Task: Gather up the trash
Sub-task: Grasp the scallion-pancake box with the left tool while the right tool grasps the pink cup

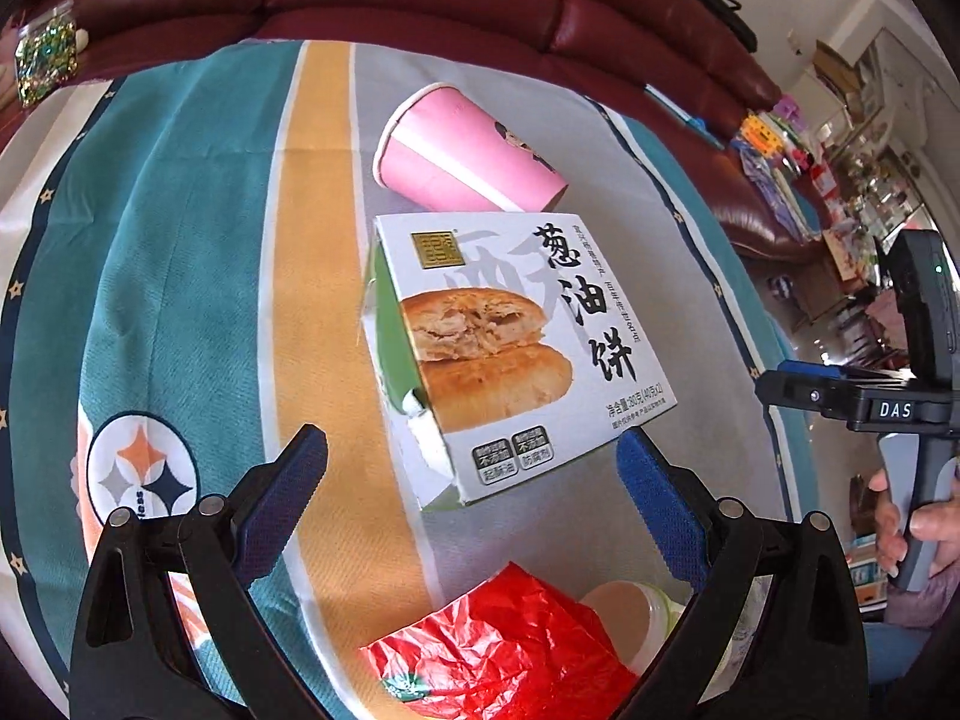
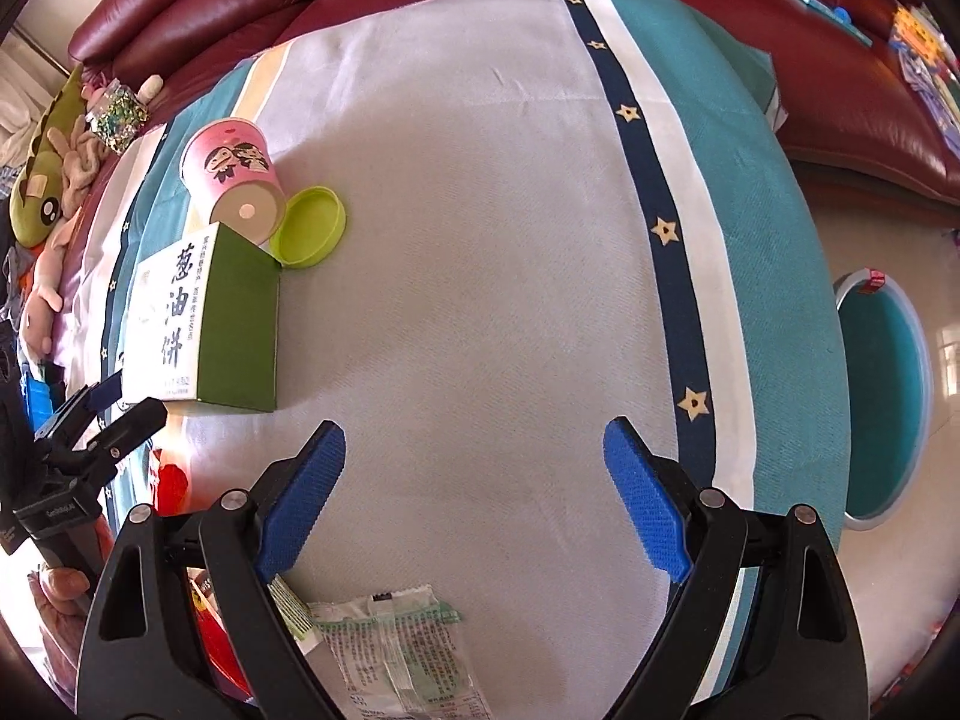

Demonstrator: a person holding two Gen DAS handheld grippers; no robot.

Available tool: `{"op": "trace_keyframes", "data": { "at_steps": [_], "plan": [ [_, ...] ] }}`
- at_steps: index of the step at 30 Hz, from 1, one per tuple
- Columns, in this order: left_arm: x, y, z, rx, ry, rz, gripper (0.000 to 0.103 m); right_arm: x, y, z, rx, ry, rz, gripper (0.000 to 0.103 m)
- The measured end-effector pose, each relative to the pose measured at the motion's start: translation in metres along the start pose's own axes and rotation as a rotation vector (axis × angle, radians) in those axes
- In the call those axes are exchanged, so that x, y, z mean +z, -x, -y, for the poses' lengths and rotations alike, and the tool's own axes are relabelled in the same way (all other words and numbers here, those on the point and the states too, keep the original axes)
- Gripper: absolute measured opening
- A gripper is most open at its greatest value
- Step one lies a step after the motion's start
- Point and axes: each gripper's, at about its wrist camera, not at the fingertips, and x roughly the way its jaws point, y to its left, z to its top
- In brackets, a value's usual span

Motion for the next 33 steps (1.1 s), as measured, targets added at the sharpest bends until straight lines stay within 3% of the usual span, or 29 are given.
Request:
{"op": "trace_keyframes", "data": {
  "at_steps": [2, 4, 6, 10, 12, 15, 17, 21, 26, 28, 30, 33],
  "plan": [
    [0.003, -0.002, 0.006, -0.037, -0.015, -0.001, 0.097, 0.006, 0.002, -0.008, -0.008, 0.018, 0.028, 0.084],
    [0.004, -0.003, 0.015, -0.043, -0.052, 0.003, 0.097, 0.015, 0.003, -0.017, 0.001, 0.033, 0.046, 0.072],
    [0.004, -0.006, 0.023, -0.047, -0.08, 0.0, 0.097, 0.023, 0.001, -0.027, 0.021, 0.045, 0.035, 0.05],
    [0.001, -0.015, 0.034, -0.05, -0.128, -0.012, 0.092, 0.03, -0.01, -0.052, 0.062, 0.1, 0.004, 0.037],
    [-0.002, -0.019, 0.037, -0.049, -0.144, -0.014, 0.082, 0.033, -0.018, -0.064, 0.088, 0.126, -0.021, 0.034],
    [-0.003, -0.027, 0.038, -0.078, -0.126, -0.04, 0.04, 0.034, -0.03, -0.076, 0.116, 0.147, -0.061, 0.023],
    [-0.007, -0.029, 0.043, -0.08, -0.142, -0.044, 0.024, 0.033, -0.033, -0.081, 0.11, 0.165, -0.072, 0.018],
    [-0.011, -0.026, 0.055, -0.097, -0.163, -0.031, 0.008, 0.03, -0.032, -0.079, 0.13, 0.162, -0.089, 0.018],
    [-0.008, -0.003, 0.06, -0.114, -0.124, 0.015, 0.005, 0.029, -0.02, -0.077, 0.114, 0.178, -0.072, 0.018],
    [-0.008, 0.007, 0.057, -0.116, -0.098, 0.031, 0.005, 0.03, -0.013, -0.078, 0.11, 0.189, -0.059, 0.022],
    [-0.009, 0.019, 0.051, -0.121, -0.068, 0.047, 0.005, 0.033, -0.006, -0.082, 0.108, 0.199, -0.044, 0.04],
    [-0.01, 0.04, 0.039, -0.12, -0.032, 0.078, 0.005, 0.04, 0.002, -0.094, 0.11, 0.226, -0.022, 0.043]
  ]
}}
